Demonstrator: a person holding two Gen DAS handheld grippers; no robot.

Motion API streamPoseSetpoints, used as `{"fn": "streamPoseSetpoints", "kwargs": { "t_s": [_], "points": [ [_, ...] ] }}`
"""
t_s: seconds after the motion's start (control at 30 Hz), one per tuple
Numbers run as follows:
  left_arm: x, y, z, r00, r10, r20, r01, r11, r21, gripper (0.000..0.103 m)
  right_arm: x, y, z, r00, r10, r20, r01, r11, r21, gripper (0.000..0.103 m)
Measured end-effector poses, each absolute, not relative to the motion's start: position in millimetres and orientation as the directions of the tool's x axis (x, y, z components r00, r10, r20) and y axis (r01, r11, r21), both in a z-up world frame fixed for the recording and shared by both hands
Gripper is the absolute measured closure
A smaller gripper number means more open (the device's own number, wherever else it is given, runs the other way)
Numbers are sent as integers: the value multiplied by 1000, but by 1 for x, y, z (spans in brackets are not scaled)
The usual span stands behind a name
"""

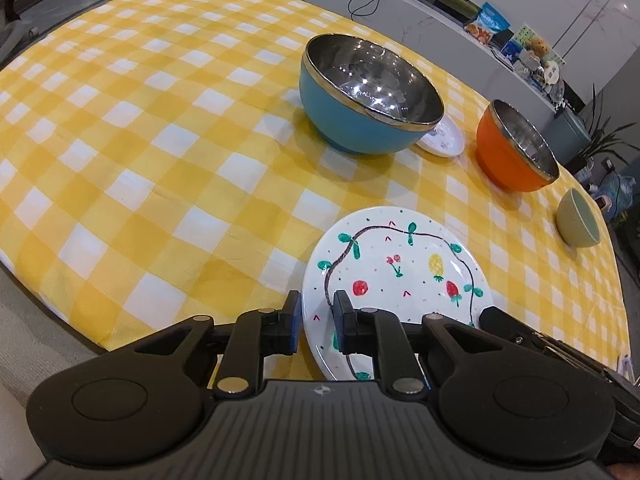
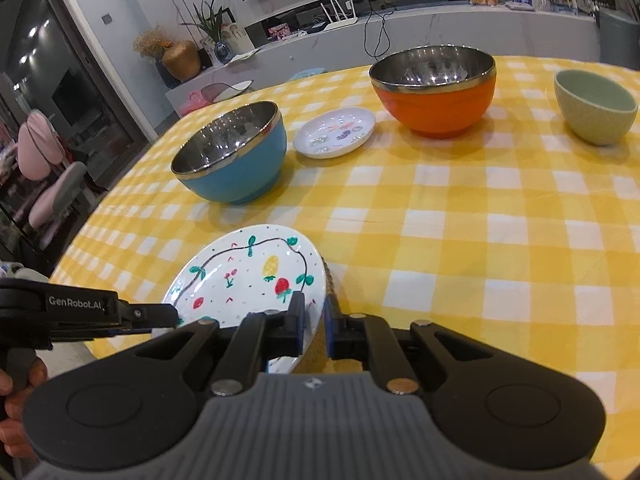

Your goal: Organize plates and bowls

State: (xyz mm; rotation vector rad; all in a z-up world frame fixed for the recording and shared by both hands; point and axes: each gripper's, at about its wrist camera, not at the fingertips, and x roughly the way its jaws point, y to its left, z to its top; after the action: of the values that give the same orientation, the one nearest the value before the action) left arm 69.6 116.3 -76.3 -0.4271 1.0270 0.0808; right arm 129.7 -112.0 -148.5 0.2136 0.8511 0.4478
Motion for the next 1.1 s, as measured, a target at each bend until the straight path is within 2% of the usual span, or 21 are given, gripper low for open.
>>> {"fn": "streamPoseSetpoints", "kwargs": {
  "t_s": [0.33, 0.5, 0.57, 0.63, 0.7, 0.77, 0.83, 1.1],
  "points": [
    [73, 107, -76, 513, -99, -853, -231, 941, -248, 84, 128, -107, -147, 582, 427, -692, -309, 903, 298, 98],
    [74, 105, -76, 506, -94, -857, -216, 949, -232, 82, 129, -110, -149, 566, 440, -697, -294, 898, 329, 93],
    [73, 106, -75, 511, -99, -854, -220, 945, -242, 79, 130, -115, -148, 565, 449, -693, -277, 894, 353, 93],
    [71, 106, -72, 529, -109, -842, -215, 942, -257, 67, 130, -120, -145, 573, 445, -688, -261, 895, 362, 92],
    [68, 104, -64, 574, -100, -813, -207, 942, -262, 62, 131, -127, -142, 589, 435, -681, -237, 899, 368, 88],
    [67, 99, -56, 614, -95, -784, -188, 947, -262, 59, 134, -135, -140, 605, 423, -674, -209, 902, 378, 80],
    [70, 93, -48, 647, -115, -754, -145, 952, -270, 54, 137, -142, -140, 621, 411, -668, -179, 903, 390, 79],
    [98, 65, -43, 685, -218, -695, -81, 925, -370, 54, 150, -151, -142, 647, 394, -653, -107, 895, 434, 79]
  ]
}}
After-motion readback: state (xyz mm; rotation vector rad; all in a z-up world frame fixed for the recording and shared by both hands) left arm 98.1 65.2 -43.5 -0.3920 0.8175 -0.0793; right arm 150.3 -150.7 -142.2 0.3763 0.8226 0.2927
